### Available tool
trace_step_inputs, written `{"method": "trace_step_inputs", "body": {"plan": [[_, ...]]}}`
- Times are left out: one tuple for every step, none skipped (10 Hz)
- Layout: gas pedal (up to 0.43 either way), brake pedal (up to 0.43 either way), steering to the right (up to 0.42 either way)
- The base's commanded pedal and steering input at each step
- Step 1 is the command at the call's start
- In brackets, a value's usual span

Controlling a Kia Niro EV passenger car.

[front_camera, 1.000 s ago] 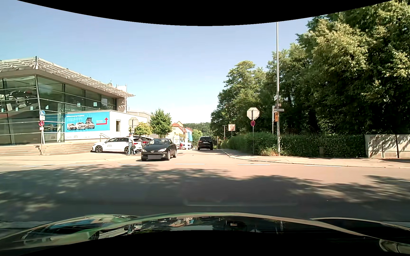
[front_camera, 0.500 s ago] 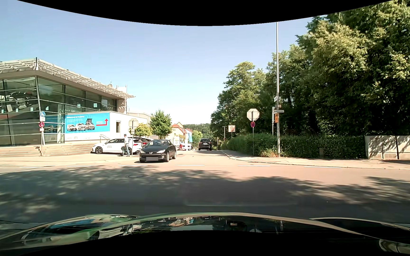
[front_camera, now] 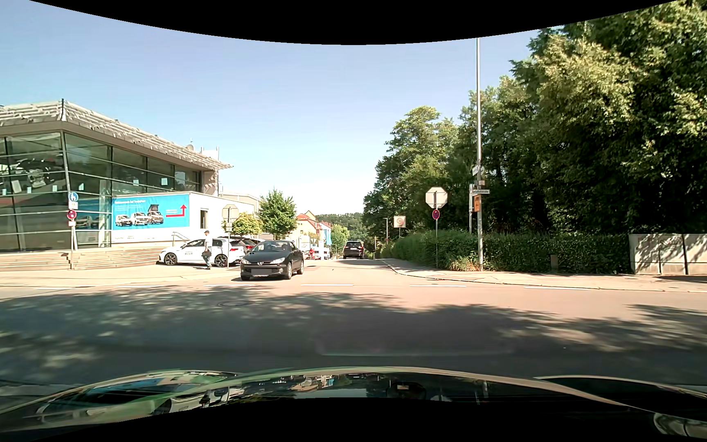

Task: Follow the waypoints while adhering to traffic rules and regulations

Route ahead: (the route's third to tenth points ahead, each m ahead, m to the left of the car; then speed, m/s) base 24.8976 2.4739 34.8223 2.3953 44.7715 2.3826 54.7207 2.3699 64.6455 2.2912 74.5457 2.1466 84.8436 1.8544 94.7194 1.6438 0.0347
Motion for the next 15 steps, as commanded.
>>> {"method": "trace_step_inputs", "body": {"plan": [[0.0,0.28,0.036],[0.0,0.28,0.036],[0.0,0.28,0.036],[0.0,0.28,0.036],[0.0,0.28,0.036],[0.0,0.28,0.036],[0.0,0.28,0.036],[0.0,0.28,0.036],[0.0,0.28,0.036],[0.0,0.28,0.036],[0.0,0.28,0.036],[0.0,0.28,0.036],[0.0,0.28,0.036],[0.0,0.28,0.036],[0.0,0.274,0.036]]}}
